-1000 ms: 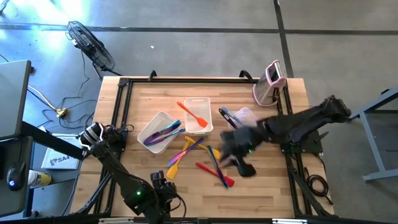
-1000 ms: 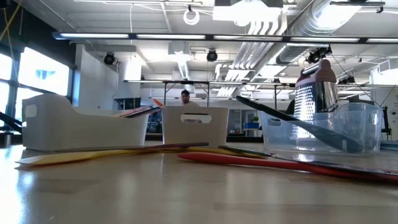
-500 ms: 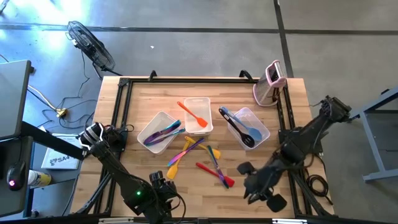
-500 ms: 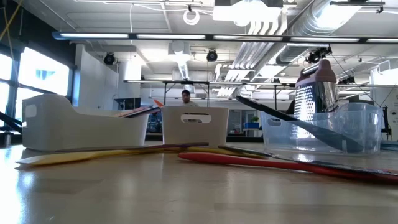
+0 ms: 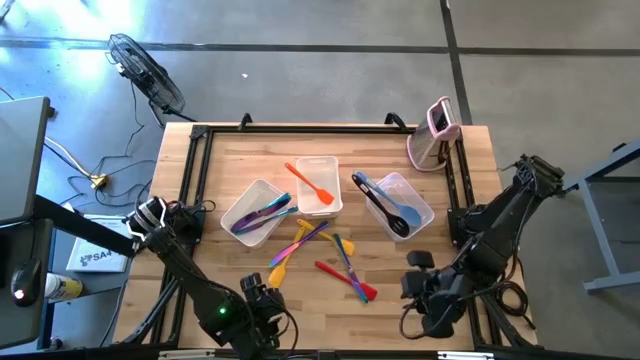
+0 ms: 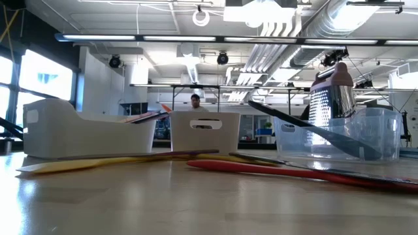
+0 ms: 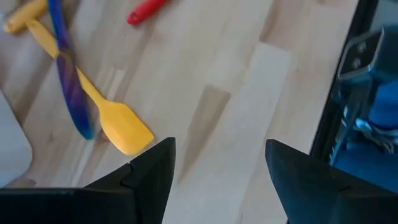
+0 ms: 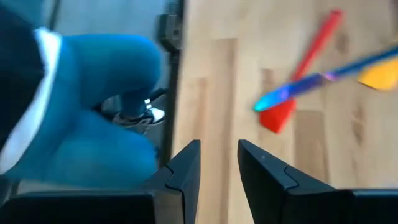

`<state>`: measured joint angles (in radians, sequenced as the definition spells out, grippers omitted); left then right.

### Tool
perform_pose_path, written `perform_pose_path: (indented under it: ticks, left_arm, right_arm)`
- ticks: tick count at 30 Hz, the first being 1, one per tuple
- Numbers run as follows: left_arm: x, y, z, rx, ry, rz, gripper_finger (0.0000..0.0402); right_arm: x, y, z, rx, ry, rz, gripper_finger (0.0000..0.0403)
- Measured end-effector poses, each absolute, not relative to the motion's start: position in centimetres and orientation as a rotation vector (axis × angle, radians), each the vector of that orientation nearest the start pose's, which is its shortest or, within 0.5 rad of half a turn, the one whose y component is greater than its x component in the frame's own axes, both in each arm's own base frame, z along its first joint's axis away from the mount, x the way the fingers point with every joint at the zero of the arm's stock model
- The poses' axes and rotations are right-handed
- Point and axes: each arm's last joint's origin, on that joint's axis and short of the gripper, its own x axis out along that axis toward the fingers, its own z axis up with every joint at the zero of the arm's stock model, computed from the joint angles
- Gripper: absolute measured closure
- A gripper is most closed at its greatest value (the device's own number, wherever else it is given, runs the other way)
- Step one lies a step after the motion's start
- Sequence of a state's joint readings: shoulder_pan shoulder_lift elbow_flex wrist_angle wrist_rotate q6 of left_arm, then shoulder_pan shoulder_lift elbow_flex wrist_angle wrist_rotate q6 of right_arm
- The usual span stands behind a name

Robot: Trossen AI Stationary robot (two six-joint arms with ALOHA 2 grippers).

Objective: Pick & Place Kitchen Items
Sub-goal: Put the blue table knife into the left white bin

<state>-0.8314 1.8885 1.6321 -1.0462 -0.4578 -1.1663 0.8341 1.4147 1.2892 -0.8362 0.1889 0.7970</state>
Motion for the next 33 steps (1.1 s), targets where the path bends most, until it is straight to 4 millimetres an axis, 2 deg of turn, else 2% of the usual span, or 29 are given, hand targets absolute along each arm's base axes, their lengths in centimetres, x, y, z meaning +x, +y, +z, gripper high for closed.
perform_pose_path:
  ticks: [6,12,20,23,28,33]
  left_arm:
    - [27.0,-26.6,26.0,-0.36,0.979,0.393,0.016]
    - [29.0,-24.1,25.9,-0.493,1.031,0.497,0.016]
    - [31.5,-20.9,25.8,-0.407,1.094,0.449,0.016]
    - [32.1,-20.3,25.8,-0.308,1.129,0.361,0.016]
    - [33.2,-19.6,26.0,0.049,1.125,0.099,0.016]
    - [34.6,-18.9,26.4,0.329,1.038,-0.059,0.016]
  right_arm:
    - [18.5,20.3,31.0,0.26,0.995,0.005,0.0302]
    - [18.0,20.4,31.0,0.245,0.917,-0.087,0.0302]
    - [17.0,21.1,31.1,0.304,0.838,-0.151,0.0302]
    - [16.6,21.4,31.1,0.332,0.839,-0.152,0.0302]
    - [16.0,22.0,30.9,0.335,0.845,-0.138,0.0302]
    - [16.0,22.8,30.0,0.297,0.856,-0.14,0.0302]
